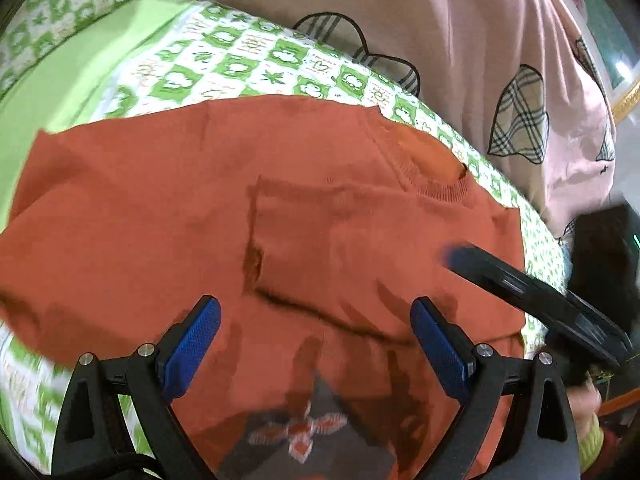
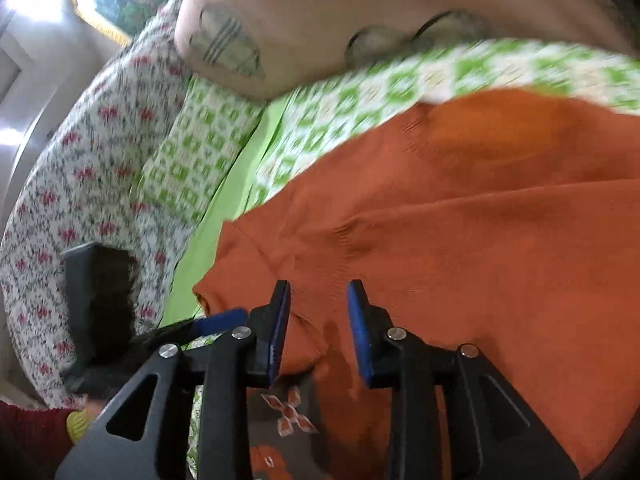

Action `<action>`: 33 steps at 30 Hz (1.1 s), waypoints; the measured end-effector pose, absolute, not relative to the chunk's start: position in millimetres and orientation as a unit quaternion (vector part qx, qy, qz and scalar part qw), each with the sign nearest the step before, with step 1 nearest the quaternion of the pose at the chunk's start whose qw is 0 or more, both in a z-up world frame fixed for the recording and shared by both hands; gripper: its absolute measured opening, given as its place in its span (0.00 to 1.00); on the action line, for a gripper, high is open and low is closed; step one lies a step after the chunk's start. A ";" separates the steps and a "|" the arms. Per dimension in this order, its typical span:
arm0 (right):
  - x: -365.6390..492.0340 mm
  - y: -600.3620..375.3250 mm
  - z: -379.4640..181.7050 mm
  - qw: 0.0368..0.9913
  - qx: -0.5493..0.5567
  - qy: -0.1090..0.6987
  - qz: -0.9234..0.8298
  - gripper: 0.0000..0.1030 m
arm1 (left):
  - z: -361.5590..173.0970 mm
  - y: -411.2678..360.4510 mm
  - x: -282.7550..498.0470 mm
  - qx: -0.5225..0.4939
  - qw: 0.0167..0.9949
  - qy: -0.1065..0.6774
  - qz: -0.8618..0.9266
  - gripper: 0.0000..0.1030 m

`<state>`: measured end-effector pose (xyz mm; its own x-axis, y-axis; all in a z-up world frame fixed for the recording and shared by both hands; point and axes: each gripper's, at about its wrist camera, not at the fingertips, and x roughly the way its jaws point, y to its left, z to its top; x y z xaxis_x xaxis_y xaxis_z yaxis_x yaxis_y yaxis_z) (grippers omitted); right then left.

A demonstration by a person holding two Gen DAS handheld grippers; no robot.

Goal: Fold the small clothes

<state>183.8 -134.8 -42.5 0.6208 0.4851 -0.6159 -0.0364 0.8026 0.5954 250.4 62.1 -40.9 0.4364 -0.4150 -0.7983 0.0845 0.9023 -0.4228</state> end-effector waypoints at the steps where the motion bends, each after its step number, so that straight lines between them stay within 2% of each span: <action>1: 172.8 -144.4 -36.8 0.861 0.280 0.400 0.139 0.30 | -44.7 59.1 261.0 -0.163 0.829 0.514 -0.152 0.93; 4: 139.2 -168.1 -26.3 0.868 0.298 0.384 0.099 0.30 | -57.1 53.1 283.5 -0.176 0.817 0.524 -0.161 0.87; 7: 107.8 -184.1 -25.5 0.869 0.306 0.384 0.065 0.30 | -67.4 46.6 297.2 -0.172 0.816 0.528 -0.161 0.58; 9: 91.1 -192.6 -27.3 0.868 0.311 0.386 0.043 0.30 | -69.8 42.1 301.6 -0.154 0.821 0.525 -0.163 0.13; 10: 82.7 -198.3 -29.3 0.866 0.315 0.387 0.031 0.30 | -69.0 41.6 300.5 -0.148 0.823 0.523 -0.165 0.04; 14: 61.1 -218.2 -35.0 0.864 0.320 0.387 -0.014 0.30 | -45.7 43.5 281.8 -0.118 0.853 0.481 -0.166 0.02; 17: 51.8 -235.5 -36.6 0.864 0.320 0.386 -0.048 0.30 | -30.0 62.8 269.5 -0.134 0.869 0.452 -0.151 0.02; 27: 47.3 -276.0 -33.7 0.866 0.306 0.375 -0.121 0.31 | -29.7 107.3 258.7 -0.149 0.880 0.443 -0.090 0.01; 28: 48.8 -278.5 -34.6 0.866 0.304 0.377 -0.127 0.32 | -32.8 111.5 259.4 -0.156 0.877 0.446 -0.085 0.01; 30: 51.9 -284.5 -35.6 0.864 0.299 0.379 -0.141 0.46 | -38.3 118.8 259.3 -0.161 0.873 0.455 -0.071 0.02; 33: 59.2 -296.0 -36.0 0.865 0.293 0.378 -0.153 0.51 | -41.4 126.2 256.4 -0.167 0.871 0.457 -0.060 0.02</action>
<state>59.2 -296.0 -36.0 0.6667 -0.0431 -0.7441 0.4862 0.7818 0.3904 256.4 126.2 -41.4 0.5747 -0.2580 -0.7766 -0.0477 0.9368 -0.3465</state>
